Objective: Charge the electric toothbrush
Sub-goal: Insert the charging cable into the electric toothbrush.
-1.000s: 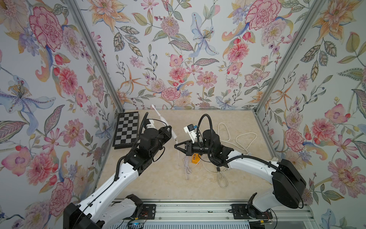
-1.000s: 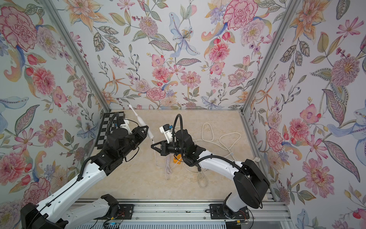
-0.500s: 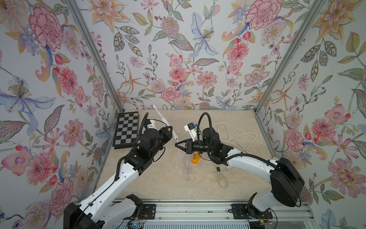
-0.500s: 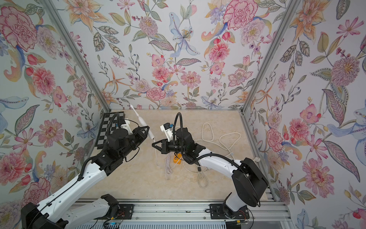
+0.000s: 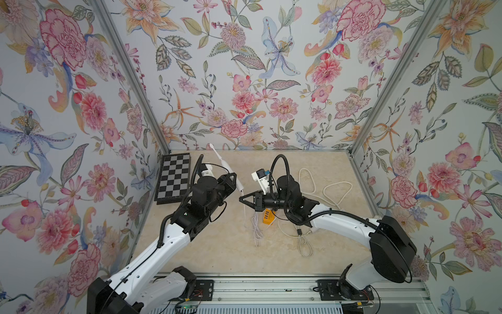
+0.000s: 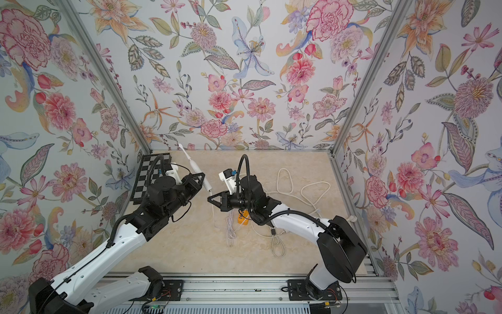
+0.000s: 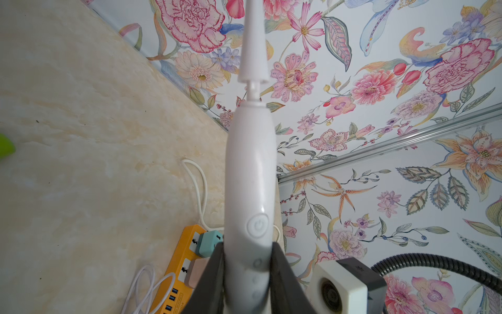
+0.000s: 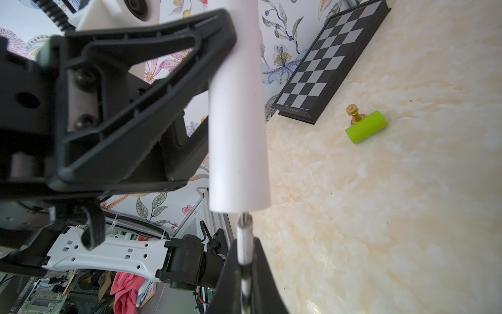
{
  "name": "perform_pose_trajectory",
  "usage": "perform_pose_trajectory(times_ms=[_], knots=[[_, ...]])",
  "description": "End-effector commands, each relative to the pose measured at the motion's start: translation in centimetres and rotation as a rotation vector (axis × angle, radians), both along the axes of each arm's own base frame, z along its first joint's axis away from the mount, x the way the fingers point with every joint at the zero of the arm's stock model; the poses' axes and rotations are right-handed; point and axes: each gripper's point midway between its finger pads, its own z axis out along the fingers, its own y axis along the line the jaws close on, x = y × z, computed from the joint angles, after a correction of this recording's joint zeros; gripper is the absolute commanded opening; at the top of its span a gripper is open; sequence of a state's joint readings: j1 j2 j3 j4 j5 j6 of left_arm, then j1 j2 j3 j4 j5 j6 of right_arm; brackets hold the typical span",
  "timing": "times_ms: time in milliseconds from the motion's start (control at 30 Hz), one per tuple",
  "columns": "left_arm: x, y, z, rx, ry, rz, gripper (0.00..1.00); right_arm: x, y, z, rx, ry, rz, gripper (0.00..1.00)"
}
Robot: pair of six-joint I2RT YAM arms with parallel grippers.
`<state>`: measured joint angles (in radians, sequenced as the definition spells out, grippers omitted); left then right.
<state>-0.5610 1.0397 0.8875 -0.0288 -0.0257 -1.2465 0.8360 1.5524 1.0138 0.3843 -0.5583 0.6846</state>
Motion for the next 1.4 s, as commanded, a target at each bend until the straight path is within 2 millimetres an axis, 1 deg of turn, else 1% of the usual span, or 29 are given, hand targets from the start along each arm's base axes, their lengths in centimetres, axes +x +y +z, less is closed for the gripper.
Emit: perform_pose_trajectory(times_ms=[0, 133, 267, 333, 433, 567, 667, 733, 800, 867, 967, 1033, 1100, 1167, 1233, 1267, 1333, 1367], knots=[[-0.1, 0.4, 0.4, 0.004, -0.003, 0.004, 0.00, 0.4, -0.4, 2.3, 0.052, -0.058, -0.021, 0.00], [-0.1, 0.8, 0.1, 0.025, 0.010, 0.019, 0.00, 0.0, -0.1, 3.0, 0.056, -0.073, -0.005, 0.00], [-0.1, 1.0, 0.0, 0.035, 0.017, 0.030, 0.00, -0.1, -0.2, 3.0, 0.031, -0.090, -0.020, 0.00], [-0.1, 0.9, 0.2, 0.024, 0.014, 0.028, 0.00, 0.2, -0.1, 2.2, 0.008, -0.077, -0.032, 0.00], [-0.1, 0.3, 0.5, 0.005, 0.007, -0.002, 0.00, 0.3, 0.2, 1.4, -0.009, -0.060, -0.021, 0.00], [-0.2, -0.5, 0.2, 0.001, 0.014, -0.047, 0.00, 0.6, 0.5, 1.4, -0.017, -0.066, -0.022, 0.00], [-0.3, -1.1, 0.3, 0.030, 0.011, -0.082, 0.00, 0.6, 1.4, 0.6, -0.045, -0.041, 0.016, 0.00], [-0.3, -1.1, 0.3, 0.093, 0.011, -0.104, 0.00, 0.7, 1.5, 0.3, -0.056, -0.029, 0.024, 0.00], [-0.4, -1.1, 0.0, 0.164, 0.017, -0.123, 0.00, 0.9, 1.2, 0.7, -0.049, -0.036, 0.019, 0.00], [-0.5, -1.1, -0.7, 0.211, 0.033, -0.138, 0.00, 1.1, 0.8, 1.5, -0.030, -0.051, 0.010, 0.00], [-0.8, -1.5, -1.8, 0.237, 0.038, -0.175, 0.00, 1.0, 0.4, 3.1, 0.018, -0.064, 0.033, 0.00], [-1.0, -1.4, -2.4, 0.276, 0.047, -0.189, 0.00, 1.3, -0.2, 3.9, 0.032, -0.075, 0.025, 0.00], [-1.2, -1.2, -2.8, 0.300, 0.052, -0.197, 0.00, 1.5, -0.7, 4.3, 0.032, -0.083, 0.015, 0.00], [-1.4, -1.3, -3.1, 0.296, 0.060, -0.202, 0.00, 1.4, -0.8, 4.8, 0.052, -0.080, 0.025, 0.00], [-1.9, -1.9, -3.6, 0.255, 0.070, -0.208, 0.00, 1.2, -0.3, 5.6, 0.087, -0.079, 0.046, 0.00], [-2.2, -2.5, -3.8, 0.223, 0.068, -0.216, 0.00, 1.2, -0.1, 5.7, 0.091, -0.078, 0.045, 0.00], [-3.1, -4.5, -4.0, 0.163, 0.058, -0.264, 0.00, 1.5, 0.2, 6.2, 0.107, -0.090, 0.031, 0.00], [-3.4, -5.0, -4.3, 0.169, 0.061, -0.285, 0.00, 1.6, 0.2, 6.5, 0.116, -0.096, 0.021, 0.00]])
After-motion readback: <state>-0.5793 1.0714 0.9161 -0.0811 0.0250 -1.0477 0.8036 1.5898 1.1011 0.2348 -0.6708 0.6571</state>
